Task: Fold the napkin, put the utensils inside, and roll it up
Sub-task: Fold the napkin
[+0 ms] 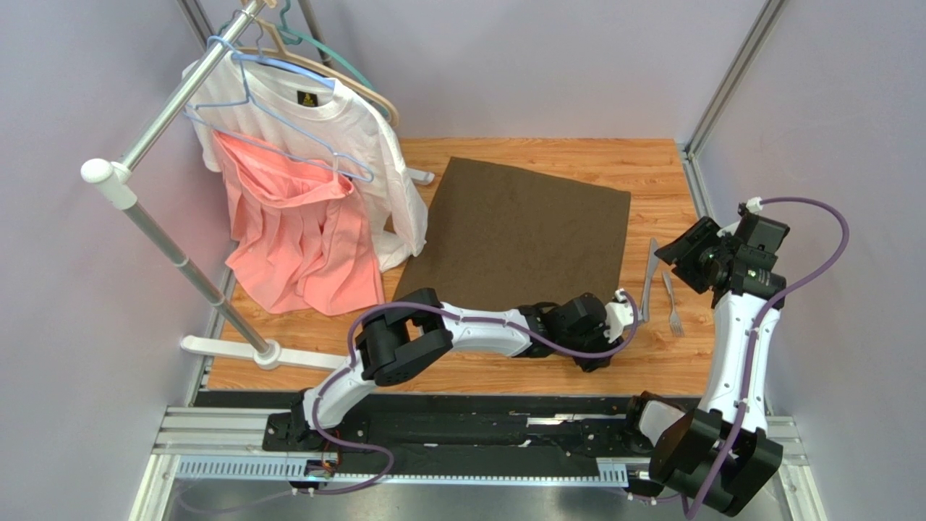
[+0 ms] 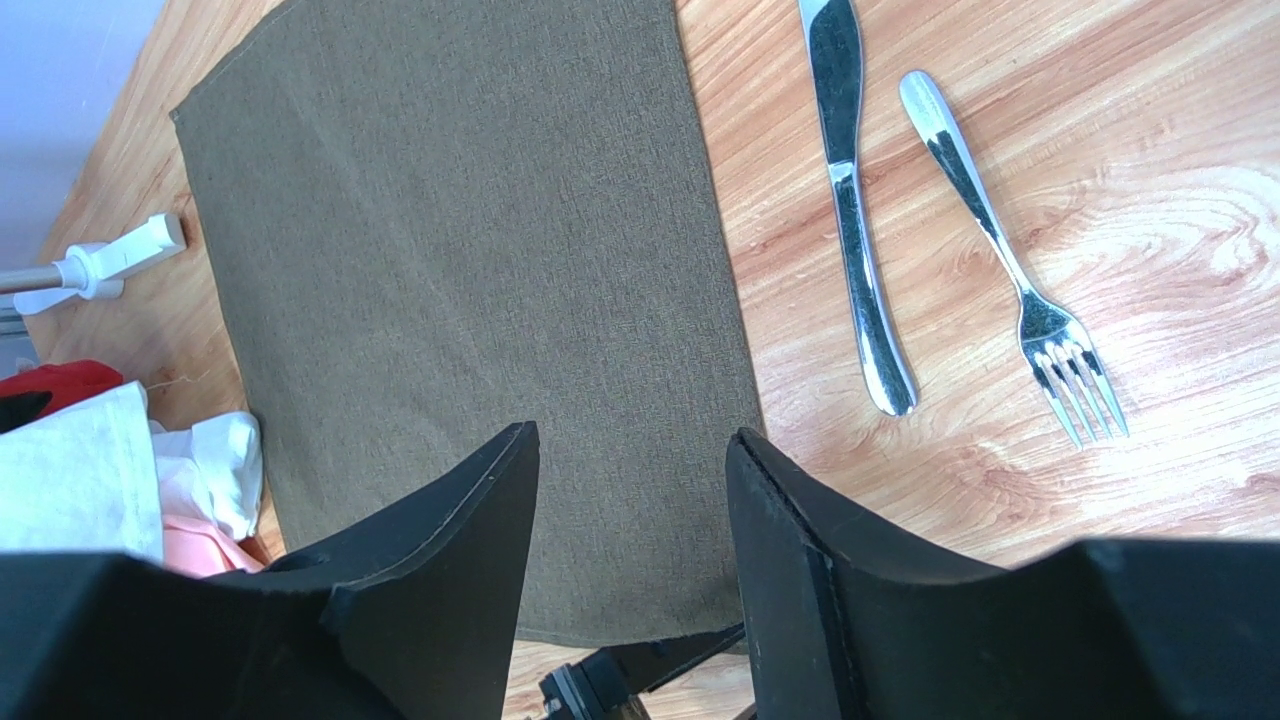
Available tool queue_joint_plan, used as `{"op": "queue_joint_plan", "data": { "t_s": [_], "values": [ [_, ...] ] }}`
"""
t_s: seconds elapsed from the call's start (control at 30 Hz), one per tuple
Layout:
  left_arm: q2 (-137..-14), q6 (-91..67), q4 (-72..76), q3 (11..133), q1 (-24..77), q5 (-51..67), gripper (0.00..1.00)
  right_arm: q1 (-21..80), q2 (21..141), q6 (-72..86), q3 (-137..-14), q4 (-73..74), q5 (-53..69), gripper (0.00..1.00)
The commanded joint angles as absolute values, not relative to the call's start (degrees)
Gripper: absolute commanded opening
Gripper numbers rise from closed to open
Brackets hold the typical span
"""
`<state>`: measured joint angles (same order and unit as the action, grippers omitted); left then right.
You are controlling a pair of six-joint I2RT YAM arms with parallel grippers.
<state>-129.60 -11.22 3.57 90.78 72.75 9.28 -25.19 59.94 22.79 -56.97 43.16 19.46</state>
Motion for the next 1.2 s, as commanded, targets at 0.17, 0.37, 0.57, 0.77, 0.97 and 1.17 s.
{"op": "queue_joint_plan", "data": {
  "t_s": [0.17, 0.37, 0.57, 0.77, 0.97, 1.17],
  "values": [
    [-128.8, -11.0, 2.5, 91.1, 73.6, 6.5, 0.44, -25.7, 59.9, 21.8, -56.2, 41.7, 21.6, 0.53],
    [-127.5, -11.0, 3.5, 88.4, 74.6, 5.2, 0.44, -25.7, 59.9, 21.7, -56.0, 41.6, 21.8, 0.53],
    [-130.0, -11.2, -1.3, 91.5, 75.0, 2.1, 0.45, -25.8, 59.8, 22.1, -56.1, 41.3, 23.1, 0.53],
    [-130.3, -11.4, -4.0, 91.1, 75.7, -2.4, 0.43, -25.8, 59.4, 22.3, -56.2, 41.3, 23.6, 0.53],
    [-132.1, -11.4, -5.0, 91.4, 76.6, -2.6, 0.44, -25.8, 59.6, 22.8, -56.0, 40.7, 24.3, 0.53],
    [-133.1, -11.9, -6.9, 92.3, 77.1, -4.8, 0.33, -25.9, 59.2, 22.9, -56.2, 40.6, 24.6, 0.53]
  ]
}}
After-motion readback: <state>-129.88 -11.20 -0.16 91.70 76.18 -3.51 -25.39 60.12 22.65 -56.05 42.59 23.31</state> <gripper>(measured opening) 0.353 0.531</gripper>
